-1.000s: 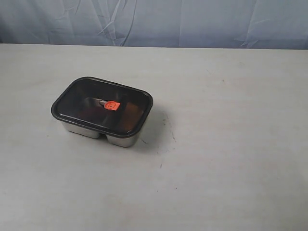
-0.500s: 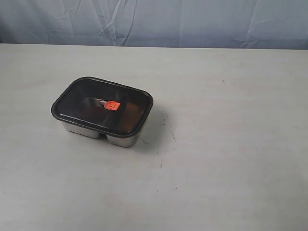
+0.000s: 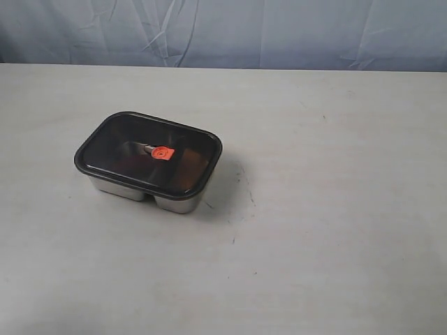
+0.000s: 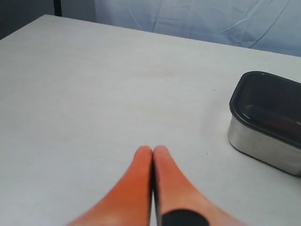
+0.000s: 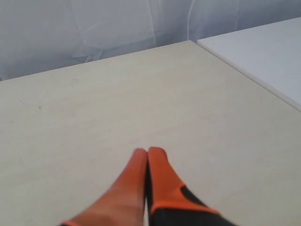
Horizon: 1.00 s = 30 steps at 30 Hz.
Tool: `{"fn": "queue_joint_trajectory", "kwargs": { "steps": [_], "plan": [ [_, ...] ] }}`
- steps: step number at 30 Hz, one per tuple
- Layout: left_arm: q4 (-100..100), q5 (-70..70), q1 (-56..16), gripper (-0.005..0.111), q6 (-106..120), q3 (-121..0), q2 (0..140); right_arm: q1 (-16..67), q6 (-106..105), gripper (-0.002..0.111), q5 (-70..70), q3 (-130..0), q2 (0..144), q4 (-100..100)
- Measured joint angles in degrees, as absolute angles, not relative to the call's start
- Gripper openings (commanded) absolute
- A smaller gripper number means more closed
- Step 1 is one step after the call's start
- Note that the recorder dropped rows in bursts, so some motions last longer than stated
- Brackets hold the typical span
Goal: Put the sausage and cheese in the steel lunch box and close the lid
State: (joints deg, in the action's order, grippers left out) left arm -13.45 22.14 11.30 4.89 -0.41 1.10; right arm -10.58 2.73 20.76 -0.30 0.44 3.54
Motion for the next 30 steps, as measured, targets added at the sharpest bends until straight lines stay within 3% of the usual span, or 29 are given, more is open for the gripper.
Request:
{"fn": "queue_joint_trajectory", "kwargs": {
  "steps": [10,30],
  "plan": [
    [-9.54,13.82,11.3,0.0,3.73,-0.28,1.1,-10.58,2.73,-0.001,20.76,-0.3,0.44,3.54],
    [-6.39,13.2,11.3,0.0,3.73,-0.28,1.1,-10.58,2.73,-0.001,20.76,-0.3,0.44,3.54]
  ]
}}
